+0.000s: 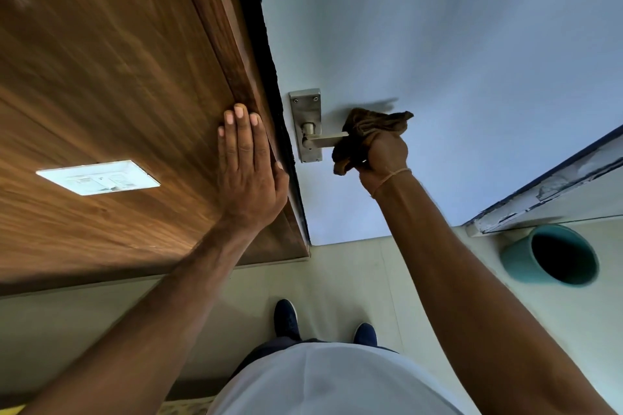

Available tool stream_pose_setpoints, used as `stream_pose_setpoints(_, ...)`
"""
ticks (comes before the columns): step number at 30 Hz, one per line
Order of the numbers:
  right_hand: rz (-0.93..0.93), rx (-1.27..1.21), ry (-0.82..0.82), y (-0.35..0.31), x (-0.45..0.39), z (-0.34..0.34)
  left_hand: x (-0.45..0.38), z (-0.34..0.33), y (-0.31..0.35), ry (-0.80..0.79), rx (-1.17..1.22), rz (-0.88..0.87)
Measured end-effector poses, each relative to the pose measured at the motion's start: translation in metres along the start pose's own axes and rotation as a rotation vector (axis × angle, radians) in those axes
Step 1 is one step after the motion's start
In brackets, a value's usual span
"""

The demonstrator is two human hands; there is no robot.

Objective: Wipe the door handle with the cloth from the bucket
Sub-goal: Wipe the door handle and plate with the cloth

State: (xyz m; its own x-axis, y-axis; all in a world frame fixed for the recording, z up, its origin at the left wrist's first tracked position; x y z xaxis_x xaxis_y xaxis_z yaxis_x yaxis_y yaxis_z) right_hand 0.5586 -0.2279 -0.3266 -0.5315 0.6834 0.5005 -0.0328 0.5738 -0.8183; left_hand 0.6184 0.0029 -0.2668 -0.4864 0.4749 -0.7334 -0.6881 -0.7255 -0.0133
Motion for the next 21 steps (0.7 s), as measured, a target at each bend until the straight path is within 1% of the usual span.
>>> stream_pose_setpoints(2,0.187,0.122,0.024,-0.013,0.007,0.001,0.000,0.001,0.000,0.005,0.006,-0.004)
stream_pose_setpoints(5,0.454,0.608,0.068,-0.033,0.019,-0.004,-0.001,0.002,0.001,0.012,0.009,-0.005)
stream_pose_setpoints(8,0.707,1.112,0.075,-0.039,0.026,-0.012,-0.001,0.003,0.001,0.014,0.010,0.001)
stream_pose_setpoints(10,0.895,1.318,0.100,-0.036,0.028,-0.016,-0.001,0.003,0.001,0.012,0.009,-0.001)
stream_pose_setpoints(11,0.957,1.354,0.097,-0.036,0.033,-0.017,-0.001,0.003,0.001,0.014,0.008,-0.002)
stream_pose_setpoints(13,1.010,1.363,0.044,-0.037,0.038,-0.015,-0.001,0.003,0.001,0.019,0.010,-0.002)
stream_pose_setpoints(17,1.044,1.454,-0.172,-0.050,0.049,-0.015,-0.001,0.003,0.001,0.018,0.013,-0.003)
stream_pose_setpoints(21,1.145,1.539,-0.185,-0.056,0.048,-0.019,0.000,0.002,0.001,0.022,0.023,0.003)
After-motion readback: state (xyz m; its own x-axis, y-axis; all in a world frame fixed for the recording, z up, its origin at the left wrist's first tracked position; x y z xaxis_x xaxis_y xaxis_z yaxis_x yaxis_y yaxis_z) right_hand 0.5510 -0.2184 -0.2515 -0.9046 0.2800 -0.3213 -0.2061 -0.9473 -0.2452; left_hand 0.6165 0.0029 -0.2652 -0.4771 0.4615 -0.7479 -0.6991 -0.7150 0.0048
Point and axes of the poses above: each hand's wrist, its own x-axis away from the middle knuckle, its own z-axis out of the back of the hand, y = z × x, the point moved 6 cm from there along -x, towards the middle knuckle, and after that the axes turned 2 degrees about y, right-handed, at the moved point
